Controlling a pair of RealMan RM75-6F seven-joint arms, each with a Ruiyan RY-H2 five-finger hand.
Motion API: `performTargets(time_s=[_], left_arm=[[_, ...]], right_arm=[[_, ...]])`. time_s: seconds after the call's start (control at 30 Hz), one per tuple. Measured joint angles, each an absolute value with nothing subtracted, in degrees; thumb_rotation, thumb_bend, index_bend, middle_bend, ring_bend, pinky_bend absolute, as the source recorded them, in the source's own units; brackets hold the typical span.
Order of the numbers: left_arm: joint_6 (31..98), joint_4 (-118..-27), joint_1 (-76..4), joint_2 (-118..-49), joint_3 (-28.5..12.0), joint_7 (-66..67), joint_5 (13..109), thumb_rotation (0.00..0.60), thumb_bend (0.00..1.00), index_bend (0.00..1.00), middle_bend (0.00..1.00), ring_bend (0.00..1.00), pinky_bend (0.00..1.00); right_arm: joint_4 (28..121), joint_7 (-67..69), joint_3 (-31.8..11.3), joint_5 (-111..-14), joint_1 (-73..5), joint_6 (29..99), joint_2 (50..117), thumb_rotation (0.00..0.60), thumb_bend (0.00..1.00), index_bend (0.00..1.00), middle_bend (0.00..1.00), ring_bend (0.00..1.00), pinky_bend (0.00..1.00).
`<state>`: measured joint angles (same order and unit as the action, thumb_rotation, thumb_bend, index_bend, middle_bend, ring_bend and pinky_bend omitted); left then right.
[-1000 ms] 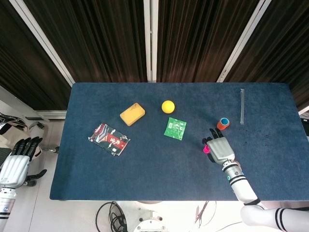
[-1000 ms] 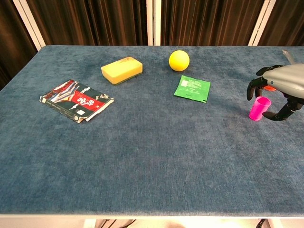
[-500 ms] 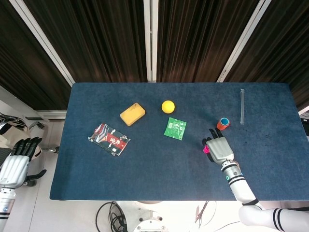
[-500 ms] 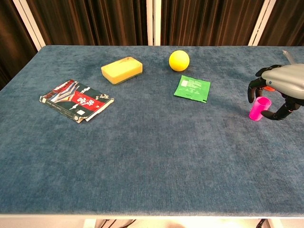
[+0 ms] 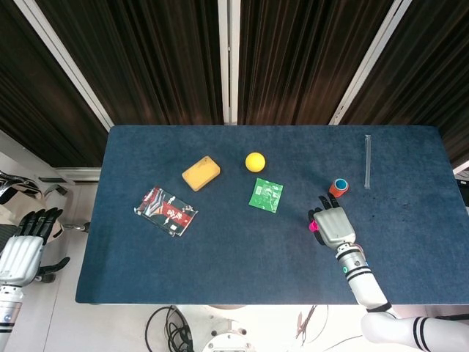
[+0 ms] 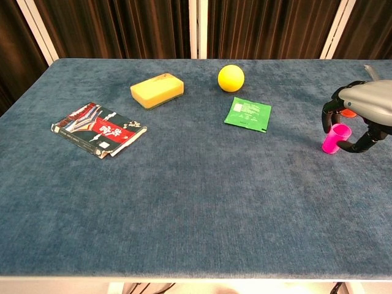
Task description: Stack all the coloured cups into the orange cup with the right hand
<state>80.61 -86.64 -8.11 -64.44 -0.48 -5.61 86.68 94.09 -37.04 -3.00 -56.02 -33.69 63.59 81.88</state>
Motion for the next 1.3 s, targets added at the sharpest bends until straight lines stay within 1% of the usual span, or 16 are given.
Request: performTargets(time_s=[0.13,0.27,0.5,0.63,0.97,1.3], left_arm=[[80.55,-86.65,-8.08,-64.39,-0.49,-5.70,86.59,0.600,0.16,0.07,0.06,0.00,0.00],[80.62,-86.85,-8.11,-64.23,-0.54,-5.63,86.67,0.600,0.16,0.07,0.06,0.00,0.00],[80.57,-87.26,-8.30,-64.11,-0.69,-5.24,86.77,0.600,0.16,0.07,0.06,0.00,0.00],[80.66,-87.39,-8.41,-64.03,-0.78,-5.19,86.94,0.600,0.16,0.07,0.06,0.00,0.00],[79.87,-88.10,-8.70,-63.65,-0.89,-4.34,86.36,0.600,0.16,0.07,0.06,0.00,0.00],[79.57,-88.28,-8.66,-63.59,-0.84,-4.02,85.95,0.600,0.16,0.07,0.06,0.00,0.00]], right_arm=[[94.45,-36.43,-3.63,-56.14,-33.57,64.03,81.44,0.600,0.33,0.48,0.45,0.10,0.00],[95.30,-35.51,-5.26,-56.10,-33.55,64.88,80.09,0.600,0.33,0.49,0.45,0.10,0.00],[96.94,-34.73,-9.72,-55.06,-34.50,66.30,76.53,0.600,0.33,0.49,0.45,0.10,0.00],[96.14,-34.71,-11.70,-52.68,-35.57,65.76,75.52,0.600,0.33,0.49,0.45,0.10,0.00],[88.40,-35.17,-13.63,-45.33,-38.39,61.61,75.75,0.600,0.33,0.49,0.46,0.10,0.00],[79.13,-35.41,-13.42,-40.82,-40.58,57.72,79.81,0.600,0.33,0.50,0.46,0.11,0.00]])
